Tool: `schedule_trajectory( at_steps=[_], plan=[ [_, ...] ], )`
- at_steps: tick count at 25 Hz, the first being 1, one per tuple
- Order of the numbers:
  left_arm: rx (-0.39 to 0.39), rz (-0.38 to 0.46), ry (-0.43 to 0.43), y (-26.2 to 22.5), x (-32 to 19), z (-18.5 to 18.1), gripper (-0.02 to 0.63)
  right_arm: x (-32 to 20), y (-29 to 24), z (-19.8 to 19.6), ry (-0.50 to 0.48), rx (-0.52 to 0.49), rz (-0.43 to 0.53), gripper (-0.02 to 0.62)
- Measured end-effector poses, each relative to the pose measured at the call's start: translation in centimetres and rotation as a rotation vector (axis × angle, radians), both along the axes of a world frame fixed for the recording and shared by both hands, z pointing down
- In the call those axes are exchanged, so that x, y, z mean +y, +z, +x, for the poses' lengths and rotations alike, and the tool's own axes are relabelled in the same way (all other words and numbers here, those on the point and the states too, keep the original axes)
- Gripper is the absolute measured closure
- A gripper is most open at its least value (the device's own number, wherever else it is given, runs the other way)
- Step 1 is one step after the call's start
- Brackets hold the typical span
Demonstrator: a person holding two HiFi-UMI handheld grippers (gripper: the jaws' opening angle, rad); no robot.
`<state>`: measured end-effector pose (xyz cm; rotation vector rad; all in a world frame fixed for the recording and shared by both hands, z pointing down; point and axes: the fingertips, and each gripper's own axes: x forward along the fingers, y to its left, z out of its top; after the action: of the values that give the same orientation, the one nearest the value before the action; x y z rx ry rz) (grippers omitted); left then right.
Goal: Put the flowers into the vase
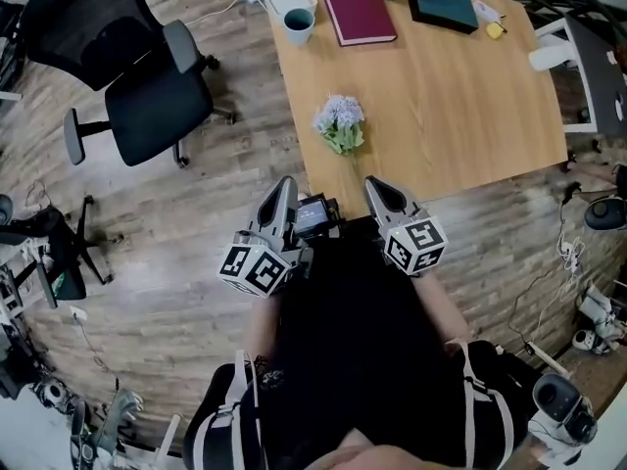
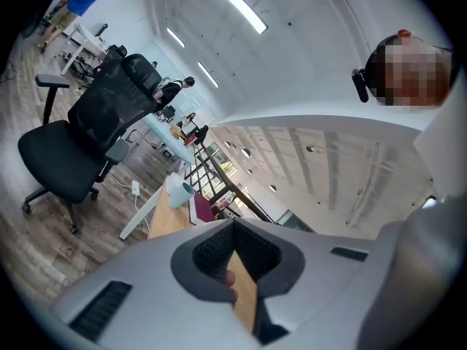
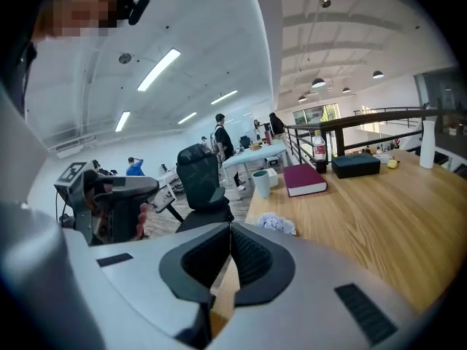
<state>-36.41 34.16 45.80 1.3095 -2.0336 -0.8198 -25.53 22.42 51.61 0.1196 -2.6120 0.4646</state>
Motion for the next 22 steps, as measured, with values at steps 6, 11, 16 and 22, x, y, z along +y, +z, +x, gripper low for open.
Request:
schedule_trajectory(
  at_steps=[6,11,16,22],
  plan=[
    [0.008,-0.086,-0.093,0.4,-0.3,-0.5,0.558,-3.1,4.5,-0.2,-0.009,0.109,-0.012,0.577],
    [-0.040,-0.101,-0.237,-1.6,-2.4,-2.6,0.558,-6.4,6.6,-3.5,-0.065,0.123,-0.014,0.577],
    [-0.015,-0.172,-0.340,-0.9,-2.5,-1.7,0.558,-7.2,9.7,-2.2,-0.082,0.167,-0.100,0.575],
    [-0.022,-0.205,-0.375,-0.2,-1.7,-3.8,0.558,-7.6,11.6,-4.2,-0.106,0.204,-0.115,0.575]
  ],
)
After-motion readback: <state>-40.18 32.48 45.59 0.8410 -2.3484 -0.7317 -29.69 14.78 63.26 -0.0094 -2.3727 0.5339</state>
